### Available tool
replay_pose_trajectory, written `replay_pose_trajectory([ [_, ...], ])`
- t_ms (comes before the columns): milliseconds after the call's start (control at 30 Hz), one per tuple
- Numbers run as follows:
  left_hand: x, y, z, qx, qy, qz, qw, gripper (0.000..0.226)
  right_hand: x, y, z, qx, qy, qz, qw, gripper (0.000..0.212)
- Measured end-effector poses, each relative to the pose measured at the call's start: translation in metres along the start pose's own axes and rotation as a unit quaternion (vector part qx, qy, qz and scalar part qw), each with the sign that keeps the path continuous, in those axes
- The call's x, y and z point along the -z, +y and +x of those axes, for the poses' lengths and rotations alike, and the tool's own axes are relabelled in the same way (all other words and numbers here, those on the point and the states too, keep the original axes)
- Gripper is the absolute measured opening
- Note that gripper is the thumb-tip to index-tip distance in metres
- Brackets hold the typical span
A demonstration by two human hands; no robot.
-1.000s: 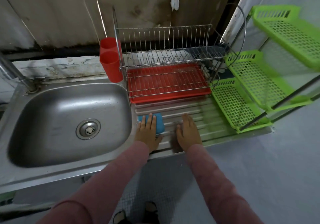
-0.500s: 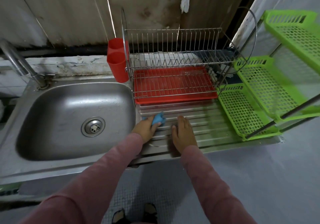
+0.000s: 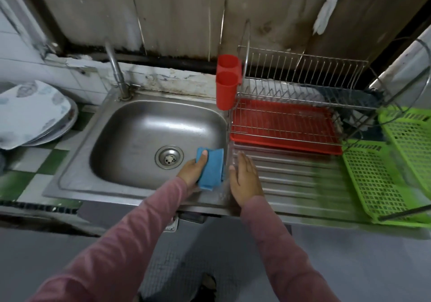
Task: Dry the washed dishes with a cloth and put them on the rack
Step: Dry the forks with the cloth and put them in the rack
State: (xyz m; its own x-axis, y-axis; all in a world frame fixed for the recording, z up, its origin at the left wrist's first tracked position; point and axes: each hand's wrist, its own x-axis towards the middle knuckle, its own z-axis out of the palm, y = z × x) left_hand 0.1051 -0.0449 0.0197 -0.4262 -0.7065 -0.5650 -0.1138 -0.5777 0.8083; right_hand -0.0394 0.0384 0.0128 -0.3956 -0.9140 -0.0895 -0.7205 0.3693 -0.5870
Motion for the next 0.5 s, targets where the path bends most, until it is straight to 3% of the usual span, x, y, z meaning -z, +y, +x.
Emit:
replay_pose_trajectory([
  [133,0.057,-0.001,-0.018,-0.01,0.034,-0.053,0.998,0.033,-0.03,-0.05,-0.001,0.015,-0.013,0.023,1.0,0.058],
  [267,0.133,-0.001,-0.04,-0.05,0.122,-0.013,0.991,0.022,-0.077,-0.111,-0.001,0.03,-0.016,0.032,0.999,0.052],
  [500,0.293,0.008,-0.089,-0.115,0.211,-0.022,0.971,0.018,-0.168,-0.238,-0.012,0.105,-0.061,0.05,0.991,0.049],
])
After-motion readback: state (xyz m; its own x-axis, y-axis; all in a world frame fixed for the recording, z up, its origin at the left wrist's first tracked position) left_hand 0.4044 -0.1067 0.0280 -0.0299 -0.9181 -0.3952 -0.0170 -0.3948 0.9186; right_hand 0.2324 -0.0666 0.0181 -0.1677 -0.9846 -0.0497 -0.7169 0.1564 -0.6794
